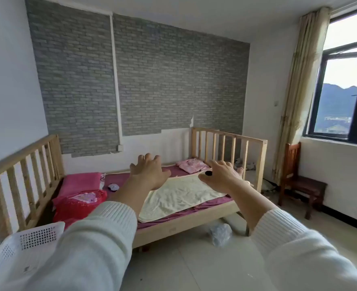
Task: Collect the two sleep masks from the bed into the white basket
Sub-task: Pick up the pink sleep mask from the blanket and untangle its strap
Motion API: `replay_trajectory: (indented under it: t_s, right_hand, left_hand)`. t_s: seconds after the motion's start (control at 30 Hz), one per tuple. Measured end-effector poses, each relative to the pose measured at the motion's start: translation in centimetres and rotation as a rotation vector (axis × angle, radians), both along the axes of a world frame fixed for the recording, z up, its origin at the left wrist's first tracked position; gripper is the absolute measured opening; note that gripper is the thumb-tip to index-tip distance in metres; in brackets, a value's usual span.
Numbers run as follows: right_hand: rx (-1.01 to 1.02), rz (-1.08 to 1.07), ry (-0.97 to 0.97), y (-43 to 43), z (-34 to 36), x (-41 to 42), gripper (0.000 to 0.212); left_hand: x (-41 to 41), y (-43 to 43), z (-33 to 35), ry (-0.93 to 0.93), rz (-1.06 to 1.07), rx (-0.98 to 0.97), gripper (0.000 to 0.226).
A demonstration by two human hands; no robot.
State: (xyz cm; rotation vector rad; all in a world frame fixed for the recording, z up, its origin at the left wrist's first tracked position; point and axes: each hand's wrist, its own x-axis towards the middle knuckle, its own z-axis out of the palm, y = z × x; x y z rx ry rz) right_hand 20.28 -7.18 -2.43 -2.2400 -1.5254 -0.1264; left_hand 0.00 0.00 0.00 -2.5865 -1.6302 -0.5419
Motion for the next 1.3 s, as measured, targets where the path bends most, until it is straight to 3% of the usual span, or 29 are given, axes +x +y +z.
replay_trajectory:
  t_s: [0.43, 0.67, 1.3]
  right_hand:
    - [-0.037, -0.039, -0.055, 2.3, -2.1, 0.6, 0.076]
    - [0.004, -0.048, -0.060, 6.0, -2.0, 4.0, 0.070]
    - [0.055, -0.084, -0.040, 32.2, -1.6, 27.4, 0.063]
  left_hand:
    - [1.0, 2.2, -1.9, 0.020, -0.027, -0.004, 0.060]
    - [4.9, 6.6, -2.3, 0.000, -0.044, 0.018, 0.055]
    - [28.9, 33.9, -2.7, -0.118, -0.059, 0.060, 0.053]
